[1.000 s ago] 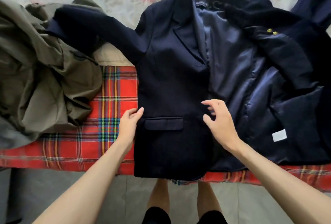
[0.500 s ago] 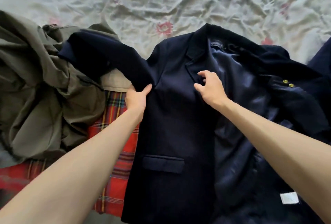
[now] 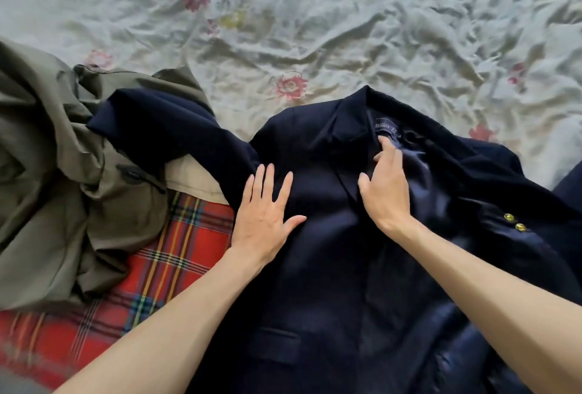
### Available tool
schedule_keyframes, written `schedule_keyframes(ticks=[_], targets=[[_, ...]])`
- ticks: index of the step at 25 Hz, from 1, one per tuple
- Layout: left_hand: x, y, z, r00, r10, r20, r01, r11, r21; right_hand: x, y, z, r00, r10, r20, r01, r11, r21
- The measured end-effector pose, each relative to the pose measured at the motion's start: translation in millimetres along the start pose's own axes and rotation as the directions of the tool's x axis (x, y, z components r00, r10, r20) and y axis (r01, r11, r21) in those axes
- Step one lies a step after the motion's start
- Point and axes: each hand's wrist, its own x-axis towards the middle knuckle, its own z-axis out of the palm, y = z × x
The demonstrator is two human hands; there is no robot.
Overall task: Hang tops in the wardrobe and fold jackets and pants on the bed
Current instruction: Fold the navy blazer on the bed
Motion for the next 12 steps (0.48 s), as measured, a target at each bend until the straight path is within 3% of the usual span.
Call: schedule_keyframes(ticks=[2, 4, 6, 9, 12], targets=[[11.3, -2.7, -7.0, 0.997, 0.004, -0.076, -0.007, 0.999, -0.045, 9.0, -4.1, 12.5, 0.96, -0.266, -0.084, 0.251, 0.955, -0.156], [40.8, -3.9, -20.2, 0.986, -0.056, -0.155, 0.037, 0.992, -0.122, 18.3, -7.2, 29.6, 0.881, -0.47, 0.051, 0.462, 0.831, -0.309], [79.6, -8.0, -32.1, 0.978, -0.187, -0.091, 0.167, 0.968, -0.186, 17.4, 6.0, 49.6, 0.875, -0.429, 0.223, 0.483, 0.751, -0.451], [116.4, -26.7, -40.4, 0.937, -0.321, 0.141, 0.343, 0.923, -0.176, 14.3, 29.9, 65.0, 0.902, -0.335, 0.271, 0.431, 0.728, -0.534], [119.0, -42.6, -48.8, 0.873, -0.449, 0.191, 0.488, 0.811, -0.323, 19.6, 24.2, 64.3, 0.905, -0.286, 0.316, 0.415, 0.762, -0.497]])
